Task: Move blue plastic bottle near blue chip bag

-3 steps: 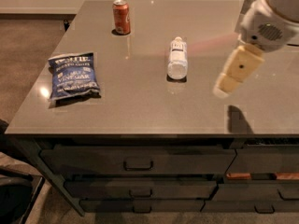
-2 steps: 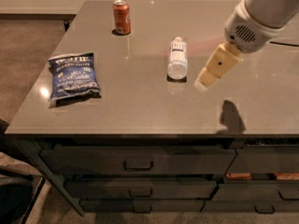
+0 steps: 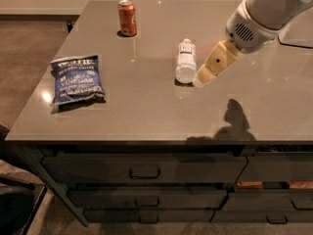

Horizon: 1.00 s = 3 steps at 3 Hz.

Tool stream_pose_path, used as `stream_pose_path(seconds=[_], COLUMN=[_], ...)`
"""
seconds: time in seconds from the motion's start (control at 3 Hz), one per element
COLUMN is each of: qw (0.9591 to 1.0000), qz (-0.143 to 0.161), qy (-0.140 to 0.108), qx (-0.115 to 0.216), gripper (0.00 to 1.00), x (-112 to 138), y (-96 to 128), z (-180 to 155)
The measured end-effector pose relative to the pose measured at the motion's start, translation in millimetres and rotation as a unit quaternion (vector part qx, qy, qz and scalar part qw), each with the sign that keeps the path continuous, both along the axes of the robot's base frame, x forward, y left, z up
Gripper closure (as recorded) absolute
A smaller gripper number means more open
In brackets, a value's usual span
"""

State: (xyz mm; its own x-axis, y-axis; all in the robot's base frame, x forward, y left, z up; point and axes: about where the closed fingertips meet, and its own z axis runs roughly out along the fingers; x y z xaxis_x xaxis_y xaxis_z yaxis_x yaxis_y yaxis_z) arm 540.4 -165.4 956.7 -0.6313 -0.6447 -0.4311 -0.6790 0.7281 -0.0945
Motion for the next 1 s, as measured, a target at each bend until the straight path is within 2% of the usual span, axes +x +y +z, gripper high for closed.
stream_pose_path(seconds=[0.33, 0.67, 1.0], qw=[0.999, 0.9955, 0.9882], qz=[-0.044, -0.092, -0.145], qy=[0.004, 0.016, 0.049], qx=[0.012, 0.012, 0.005], gripper=[0.0, 0.0, 0.0], x=[8, 33, 81], y=[2, 12, 33], z=[2, -2, -17])
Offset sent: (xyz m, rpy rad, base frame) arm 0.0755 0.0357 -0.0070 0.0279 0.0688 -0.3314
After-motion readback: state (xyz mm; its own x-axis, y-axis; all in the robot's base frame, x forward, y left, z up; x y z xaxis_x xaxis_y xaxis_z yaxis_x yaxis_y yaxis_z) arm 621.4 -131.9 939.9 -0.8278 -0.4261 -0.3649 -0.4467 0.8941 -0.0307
